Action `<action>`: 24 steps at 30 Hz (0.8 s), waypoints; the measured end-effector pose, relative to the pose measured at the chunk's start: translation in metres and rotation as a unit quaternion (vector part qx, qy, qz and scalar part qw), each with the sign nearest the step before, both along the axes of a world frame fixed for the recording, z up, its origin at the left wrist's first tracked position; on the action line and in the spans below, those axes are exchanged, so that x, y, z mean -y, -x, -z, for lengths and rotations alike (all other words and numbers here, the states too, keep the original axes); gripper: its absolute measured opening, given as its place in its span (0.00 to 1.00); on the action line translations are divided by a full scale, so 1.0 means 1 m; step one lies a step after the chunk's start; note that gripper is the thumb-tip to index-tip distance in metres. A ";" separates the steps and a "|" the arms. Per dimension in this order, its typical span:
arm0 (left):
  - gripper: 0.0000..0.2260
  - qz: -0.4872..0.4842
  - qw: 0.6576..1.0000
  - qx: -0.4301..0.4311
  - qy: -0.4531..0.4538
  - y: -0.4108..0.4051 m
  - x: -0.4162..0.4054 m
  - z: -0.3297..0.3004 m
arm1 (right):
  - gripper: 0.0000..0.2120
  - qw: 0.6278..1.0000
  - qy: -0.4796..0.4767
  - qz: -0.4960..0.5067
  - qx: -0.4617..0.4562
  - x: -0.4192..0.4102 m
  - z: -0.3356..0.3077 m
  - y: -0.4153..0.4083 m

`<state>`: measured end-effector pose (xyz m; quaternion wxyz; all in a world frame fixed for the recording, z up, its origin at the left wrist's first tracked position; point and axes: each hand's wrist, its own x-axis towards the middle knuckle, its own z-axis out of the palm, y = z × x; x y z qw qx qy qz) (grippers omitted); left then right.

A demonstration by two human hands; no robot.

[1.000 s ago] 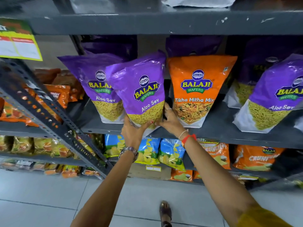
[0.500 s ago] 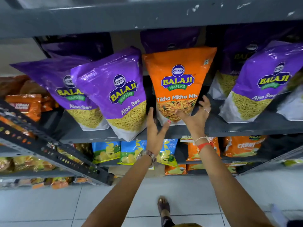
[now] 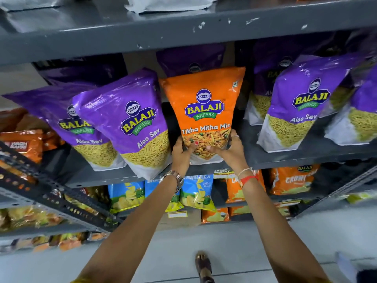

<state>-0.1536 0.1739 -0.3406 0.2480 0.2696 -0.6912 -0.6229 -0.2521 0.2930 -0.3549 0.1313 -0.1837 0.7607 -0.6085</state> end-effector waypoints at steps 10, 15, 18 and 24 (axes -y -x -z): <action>0.11 -0.011 0.999 -0.044 0.028 -0.103 -0.027 -0.035 | 0.37 0.998 0.013 0.026 -0.056 -0.048 -0.038 -0.100; 0.09 -0.032 0.992 -0.120 0.016 -0.152 -0.029 -0.086 | 0.36 0.993 0.050 0.042 -0.099 -0.049 -0.084 -0.151; 0.09 -0.062 0.984 -0.162 0.037 -0.176 -0.023 -0.119 | 0.38 0.989 0.074 0.042 -0.120 -0.039 -0.120 -0.175; 0.08 -0.075 0.967 -0.230 0.085 -0.209 -0.006 -0.195 | 0.29 0.976 0.118 0.023 -0.182 -0.009 -0.196 -0.202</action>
